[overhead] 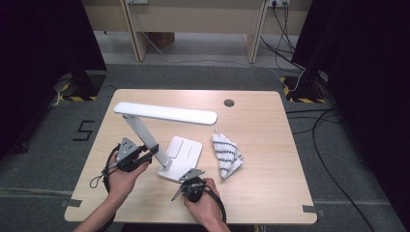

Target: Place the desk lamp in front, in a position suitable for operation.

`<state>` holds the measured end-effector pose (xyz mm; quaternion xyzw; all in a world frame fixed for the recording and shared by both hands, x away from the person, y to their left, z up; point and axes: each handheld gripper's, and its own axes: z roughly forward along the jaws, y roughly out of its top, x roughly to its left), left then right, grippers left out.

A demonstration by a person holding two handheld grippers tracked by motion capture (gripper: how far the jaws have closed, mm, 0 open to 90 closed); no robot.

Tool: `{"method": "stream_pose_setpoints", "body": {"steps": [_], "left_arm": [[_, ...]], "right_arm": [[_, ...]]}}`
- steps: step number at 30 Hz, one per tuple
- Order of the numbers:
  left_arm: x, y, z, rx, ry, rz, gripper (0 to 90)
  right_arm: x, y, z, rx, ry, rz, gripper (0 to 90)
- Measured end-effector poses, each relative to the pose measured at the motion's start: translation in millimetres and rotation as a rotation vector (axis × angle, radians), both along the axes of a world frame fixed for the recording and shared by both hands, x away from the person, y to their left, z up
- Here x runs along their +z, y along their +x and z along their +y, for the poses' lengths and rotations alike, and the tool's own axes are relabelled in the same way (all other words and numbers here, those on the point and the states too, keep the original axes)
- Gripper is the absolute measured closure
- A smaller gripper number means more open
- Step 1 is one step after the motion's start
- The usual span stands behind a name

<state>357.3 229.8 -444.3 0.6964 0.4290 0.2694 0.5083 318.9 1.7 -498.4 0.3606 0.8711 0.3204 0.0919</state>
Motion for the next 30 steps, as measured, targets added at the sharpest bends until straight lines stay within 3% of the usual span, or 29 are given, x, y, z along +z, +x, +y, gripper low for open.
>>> {"method": "stream_pose_setpoints", "body": {"steps": [6, 8, 16, 19, 24, 25, 27, 30], "left_arm": [[0.7, -6.3, -1.8, 0.015, 0.01, 0.001, 68.5], [0.1, -9.4, -2.9, 0.034, 0.013, -0.008, 67.8], [-0.5, -15.9, -5.1, 0.077, 0.025, -0.018, 64.4], [-0.7, -16.3, -5.0, 0.081, 0.027, -0.02, 62.5], [-1.9, -16.9, -1.3, 0.046, 0.035, -0.066, 54.6], [-2.4, -20.0, 2.7, 0.034, 0.03, -0.089, 51.0], [-4.0, -24.3, 8.5, 0.027, 0.024, -0.085, 45.7], [-9.2, -33.0, 15.9, 0.007, 0.016, -0.068, 40.2]], "right_arm": [[-3.6, 5.8, -4.4, -0.019, -0.023, -0.028, 90.0], [-3.7, 8.2, -6.2, -0.029, -0.005, -0.01, 90.0], [-3.9, 17.4, -8.0, -0.066, -0.019, -0.026, 90.0], [-4.4, 21.7, -8.7, -0.058, -0.031, -0.052, 90.0], [-3.2, 25.9, -10.2, -0.066, -0.025, -0.062, 88.3], [3.6, 24.8, -15.1, -0.075, -0.012, -0.084, 83.5], [13.6, 25.5, -24.3, -0.112, 0.011, -0.115, 78.3], [36.9, 34.2, -51.0, -0.229, 0.047, -0.203, 67.9]]}}
